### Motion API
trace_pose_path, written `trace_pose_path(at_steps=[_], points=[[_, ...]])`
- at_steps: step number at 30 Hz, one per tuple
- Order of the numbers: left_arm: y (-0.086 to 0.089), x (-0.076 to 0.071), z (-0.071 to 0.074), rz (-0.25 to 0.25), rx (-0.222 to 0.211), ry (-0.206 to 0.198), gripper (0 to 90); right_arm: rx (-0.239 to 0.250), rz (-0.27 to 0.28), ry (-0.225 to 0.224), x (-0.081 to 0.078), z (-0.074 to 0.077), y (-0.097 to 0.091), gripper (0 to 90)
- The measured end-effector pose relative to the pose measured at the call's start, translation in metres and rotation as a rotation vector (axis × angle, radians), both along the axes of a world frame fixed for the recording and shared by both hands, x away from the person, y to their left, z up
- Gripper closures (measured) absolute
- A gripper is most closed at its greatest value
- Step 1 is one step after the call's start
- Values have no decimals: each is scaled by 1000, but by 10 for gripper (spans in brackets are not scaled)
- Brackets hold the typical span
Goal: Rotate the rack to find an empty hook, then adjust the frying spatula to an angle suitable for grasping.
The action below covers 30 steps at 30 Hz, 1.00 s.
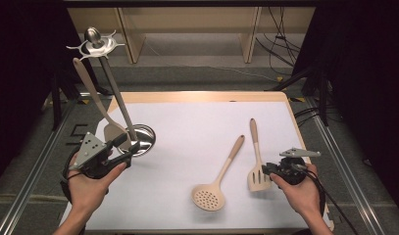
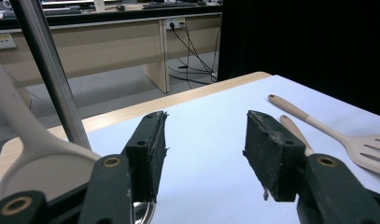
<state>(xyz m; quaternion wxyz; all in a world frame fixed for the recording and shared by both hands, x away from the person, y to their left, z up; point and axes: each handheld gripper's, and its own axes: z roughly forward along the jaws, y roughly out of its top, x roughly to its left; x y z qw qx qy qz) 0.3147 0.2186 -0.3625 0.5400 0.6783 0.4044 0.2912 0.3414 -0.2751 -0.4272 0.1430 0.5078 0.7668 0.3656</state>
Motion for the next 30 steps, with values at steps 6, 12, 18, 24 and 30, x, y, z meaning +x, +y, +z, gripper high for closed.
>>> trace_pose_path(at_steps=[6,12,18,24,30], points=[[3,-3,-2,21,-10,0,469,-9,-21,0,3,1,-2,716],[9,-3,-7,36,-10,14,466,-32,-39,43,12,5,0,669],[11,1,-11,55,-33,31,464,-83,-53,109,33,7,-2,648],[9,4,-12,43,-32,42,461,-135,-72,146,55,-1,2,645],[8,6,-14,27,-31,39,459,-138,-112,229,65,-1,11,647]])
